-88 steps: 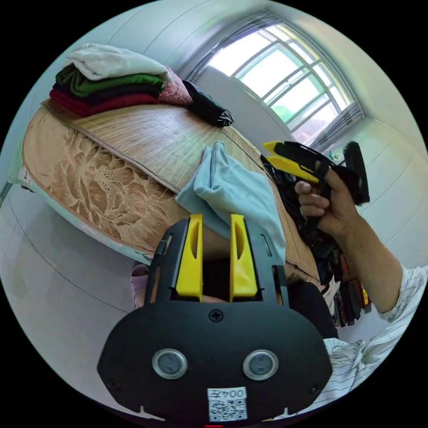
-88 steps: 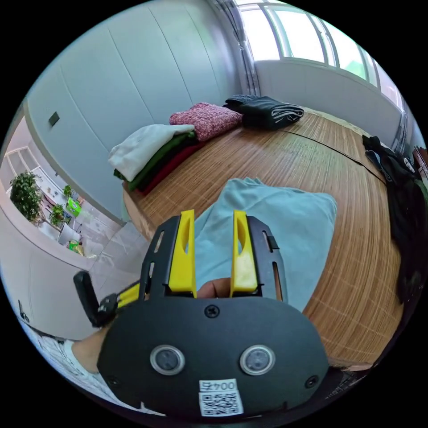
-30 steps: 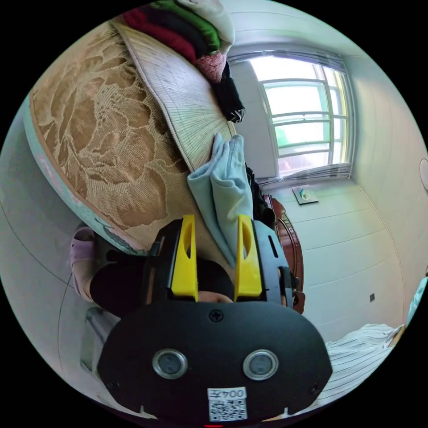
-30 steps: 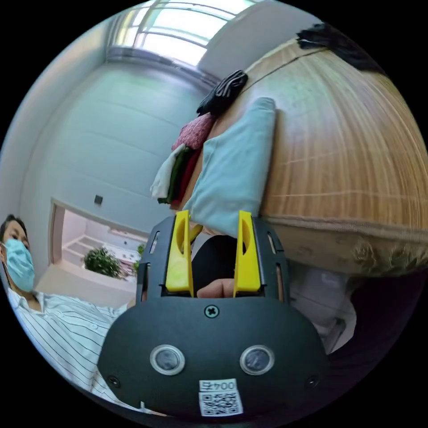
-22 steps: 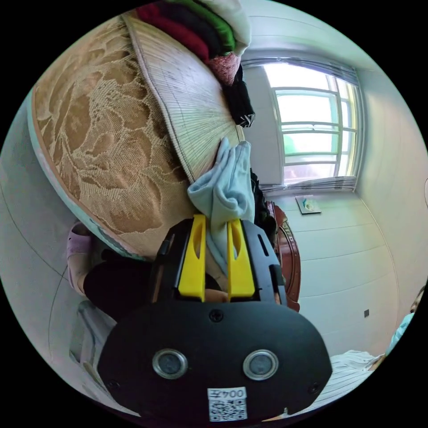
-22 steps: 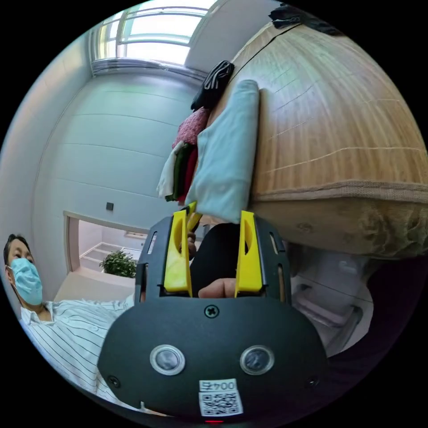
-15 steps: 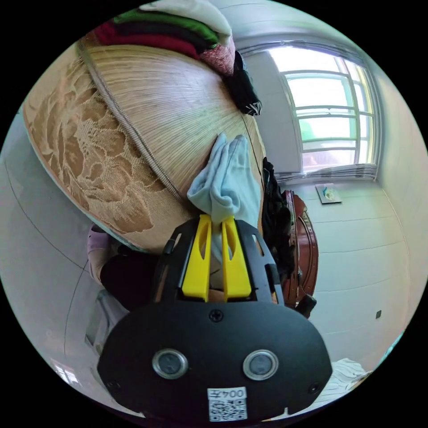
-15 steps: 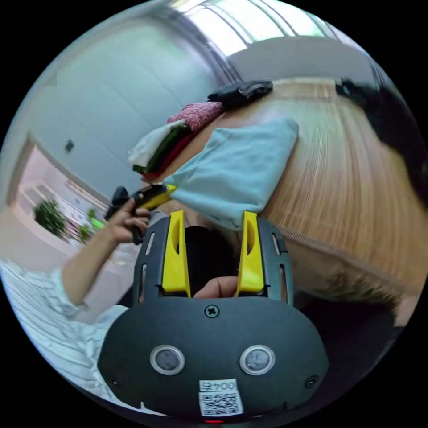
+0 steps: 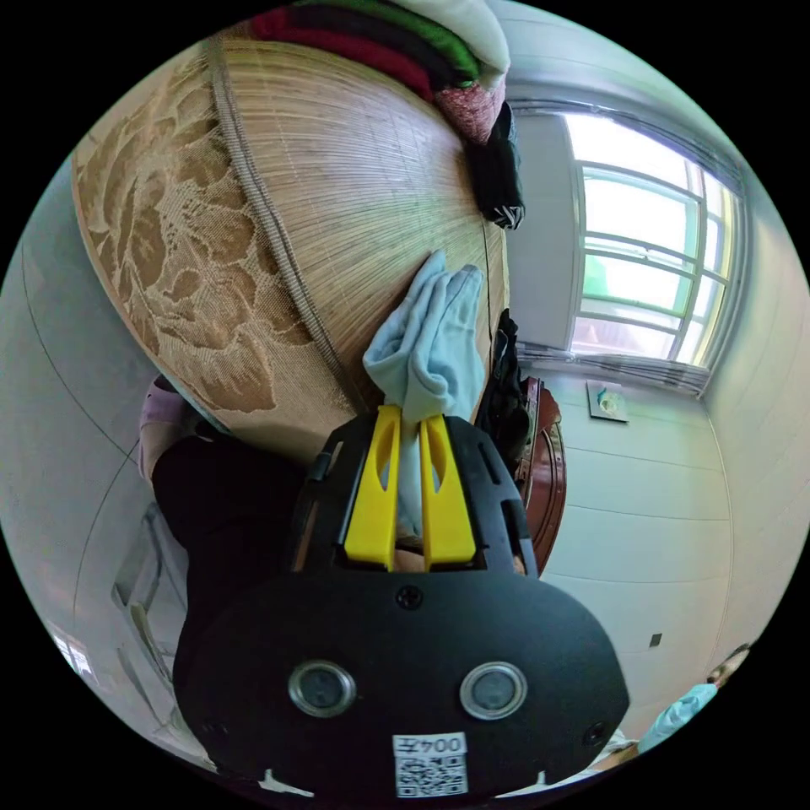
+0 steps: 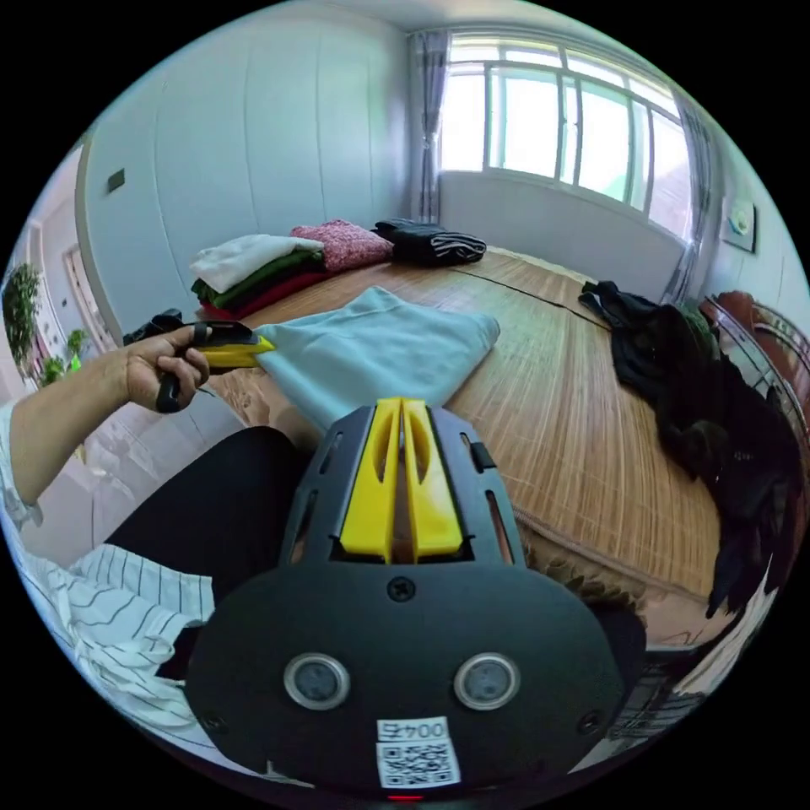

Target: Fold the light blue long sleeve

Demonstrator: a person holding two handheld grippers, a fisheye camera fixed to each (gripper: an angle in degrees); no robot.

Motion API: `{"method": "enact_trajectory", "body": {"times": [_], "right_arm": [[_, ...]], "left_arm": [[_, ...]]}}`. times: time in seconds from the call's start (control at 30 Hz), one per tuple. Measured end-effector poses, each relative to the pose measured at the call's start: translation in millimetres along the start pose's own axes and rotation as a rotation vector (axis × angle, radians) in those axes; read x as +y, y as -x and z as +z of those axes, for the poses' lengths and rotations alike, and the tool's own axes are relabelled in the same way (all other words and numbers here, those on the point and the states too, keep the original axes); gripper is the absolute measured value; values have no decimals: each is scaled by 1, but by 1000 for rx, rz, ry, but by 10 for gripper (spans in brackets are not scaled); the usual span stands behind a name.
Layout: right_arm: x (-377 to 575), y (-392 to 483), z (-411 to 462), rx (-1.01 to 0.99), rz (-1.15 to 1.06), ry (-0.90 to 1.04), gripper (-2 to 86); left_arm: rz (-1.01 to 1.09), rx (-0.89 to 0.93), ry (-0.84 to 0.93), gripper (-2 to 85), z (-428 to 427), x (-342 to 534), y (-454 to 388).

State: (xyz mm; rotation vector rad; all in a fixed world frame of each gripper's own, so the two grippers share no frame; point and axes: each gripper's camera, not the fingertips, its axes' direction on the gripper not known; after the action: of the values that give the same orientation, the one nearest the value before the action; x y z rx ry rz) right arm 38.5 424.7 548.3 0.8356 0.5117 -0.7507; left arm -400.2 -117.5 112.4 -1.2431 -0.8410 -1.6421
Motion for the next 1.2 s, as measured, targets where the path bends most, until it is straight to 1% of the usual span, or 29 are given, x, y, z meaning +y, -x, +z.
{"method": "enact_trajectory", "body": {"times": [0.07,0.1,0.13,0.17,0.27,0.37,0.47,0.5,0.57,0.6,0.7,0.77,0.8,0.83,0.87,0.9,0.93,1.0,1.07,1.2], "right_arm": [[-5,47,8,65,-181,-70,32],[-6,60,11,73,-236,-83,43],[-7,86,21,80,-341,-91,82],[-9,110,34,89,-419,-70,113],[-12,165,71,162,-559,-17,154],[-13,206,100,263,-670,5,157],[-14,233,119,338,-784,-19,153],[-15,237,123,364,-798,-16,150],[-26,237,137,440,-806,3,106],[-29,235,140,464,-812,13,97],[-36,226,133,445,-859,11,60],[-51,206,117,336,-772,23,54],[-57,199,113,294,-738,35,53],[-70,182,106,212,-659,56,51],[-82,166,100,149,-595,72,51],[-87,159,97,124,-568,75,50],[-94,148,92,95,-536,73,50],[-97,141,89,104,-554,72,51],[-97,136,88,129,-597,75,51],[-101,118,83,129,-612,73,52]], "left_arm": [[-7,1,-4,7,4,0,-1],[-6,0,-4,6,4,1,-2],[-8,-3,-4,6,5,1,-6],[-5,-10,-3,6,7,2,-11],[4,-33,9,7,10,1,-20],[-11,-18,18,8,13,3,-19],[-2,-18,32,11,14,6,-20],[-1,-18,35,12,15,7,-21],[30,-40,47,18,15,10,-25],[33,-34,50,20,15,11,-25],[76,26,63,40,12,14,-23],[203,63,56,75,3,20,-24],[235,72,49,89,0,23,-23],[270,108,20,117,-6,30,-19],[268,151,-18,145,-11,36,-9],[265,172,-36,159,-13,39,-4],[259,193,-74,192,-13,45,4],[268,190,-98,225,-6,52,5],[337,161,-106,245,12,60,-12],[421,82,-89,244,43,55,-39]]}}
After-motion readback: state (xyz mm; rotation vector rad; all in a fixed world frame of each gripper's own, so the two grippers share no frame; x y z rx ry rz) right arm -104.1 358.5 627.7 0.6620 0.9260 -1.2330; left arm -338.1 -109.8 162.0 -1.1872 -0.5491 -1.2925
